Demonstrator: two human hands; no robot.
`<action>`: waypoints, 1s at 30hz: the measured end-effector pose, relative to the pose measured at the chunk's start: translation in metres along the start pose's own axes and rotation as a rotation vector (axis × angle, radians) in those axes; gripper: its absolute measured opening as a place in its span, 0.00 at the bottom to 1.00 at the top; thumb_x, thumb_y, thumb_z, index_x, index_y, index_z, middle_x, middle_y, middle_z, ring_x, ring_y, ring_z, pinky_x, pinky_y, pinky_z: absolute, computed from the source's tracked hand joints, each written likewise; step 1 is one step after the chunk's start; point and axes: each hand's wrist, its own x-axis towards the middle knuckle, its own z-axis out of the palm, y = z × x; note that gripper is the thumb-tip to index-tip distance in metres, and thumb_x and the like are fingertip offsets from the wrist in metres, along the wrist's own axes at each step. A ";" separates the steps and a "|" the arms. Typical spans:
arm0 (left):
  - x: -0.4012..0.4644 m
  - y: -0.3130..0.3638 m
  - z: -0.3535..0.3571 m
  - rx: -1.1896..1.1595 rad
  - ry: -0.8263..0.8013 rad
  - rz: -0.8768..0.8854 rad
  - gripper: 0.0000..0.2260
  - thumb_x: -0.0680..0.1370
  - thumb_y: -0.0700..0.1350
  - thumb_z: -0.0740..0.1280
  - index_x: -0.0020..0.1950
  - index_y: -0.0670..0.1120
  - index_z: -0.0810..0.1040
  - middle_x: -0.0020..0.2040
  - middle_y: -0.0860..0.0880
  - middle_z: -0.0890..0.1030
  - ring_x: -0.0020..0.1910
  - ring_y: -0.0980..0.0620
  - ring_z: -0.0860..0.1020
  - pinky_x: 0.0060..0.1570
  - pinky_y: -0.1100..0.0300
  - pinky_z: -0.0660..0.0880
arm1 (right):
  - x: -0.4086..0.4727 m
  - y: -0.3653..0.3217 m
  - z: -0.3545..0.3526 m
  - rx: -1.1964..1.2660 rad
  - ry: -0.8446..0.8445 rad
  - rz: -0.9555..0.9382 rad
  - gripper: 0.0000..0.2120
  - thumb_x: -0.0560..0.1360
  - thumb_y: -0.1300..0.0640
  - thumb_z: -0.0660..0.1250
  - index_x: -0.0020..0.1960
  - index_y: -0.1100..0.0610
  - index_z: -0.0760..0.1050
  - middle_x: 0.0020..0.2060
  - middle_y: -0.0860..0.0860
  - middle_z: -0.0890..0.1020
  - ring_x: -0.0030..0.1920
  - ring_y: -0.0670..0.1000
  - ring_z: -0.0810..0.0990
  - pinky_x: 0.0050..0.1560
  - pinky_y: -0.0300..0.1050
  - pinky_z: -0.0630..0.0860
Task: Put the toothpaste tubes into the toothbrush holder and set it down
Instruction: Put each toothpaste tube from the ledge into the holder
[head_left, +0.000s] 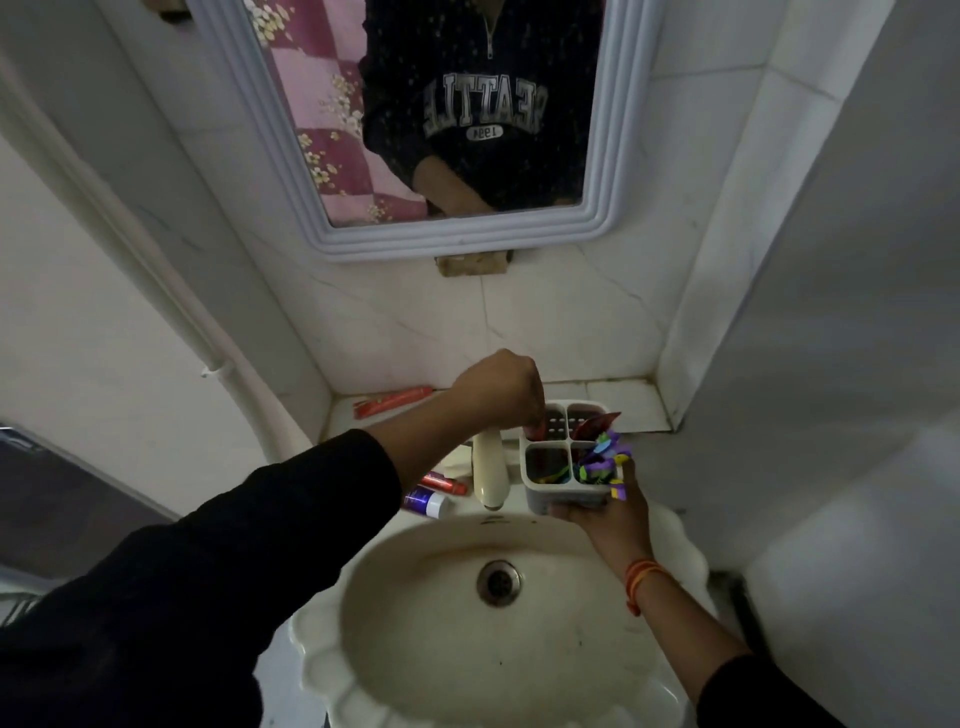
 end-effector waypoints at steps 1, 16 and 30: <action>0.003 0.002 0.004 0.053 -0.034 -0.013 0.13 0.71 0.47 0.77 0.55 0.48 0.88 0.50 0.49 0.87 0.48 0.51 0.84 0.51 0.55 0.82 | -0.002 -0.002 0.000 -0.002 -0.008 0.004 0.43 0.59 0.65 0.85 0.70 0.54 0.70 0.54 0.44 0.82 0.54 0.45 0.82 0.59 0.56 0.82; 0.015 -0.119 0.010 -0.058 0.066 -0.276 0.15 0.76 0.41 0.70 0.63 0.43 0.84 0.63 0.45 0.83 0.61 0.45 0.80 0.63 0.58 0.76 | -0.003 -0.005 0.000 0.018 -0.008 -0.086 0.41 0.56 0.65 0.86 0.64 0.53 0.72 0.53 0.47 0.83 0.54 0.45 0.82 0.48 0.33 0.81; 0.020 -0.184 0.078 0.022 0.022 -0.462 0.27 0.76 0.35 0.68 0.75 0.45 0.69 0.70 0.41 0.72 0.66 0.40 0.76 0.62 0.49 0.77 | 0.009 0.012 0.006 0.007 0.007 -0.104 0.39 0.56 0.72 0.84 0.64 0.63 0.74 0.52 0.55 0.84 0.47 0.26 0.80 0.44 0.20 0.74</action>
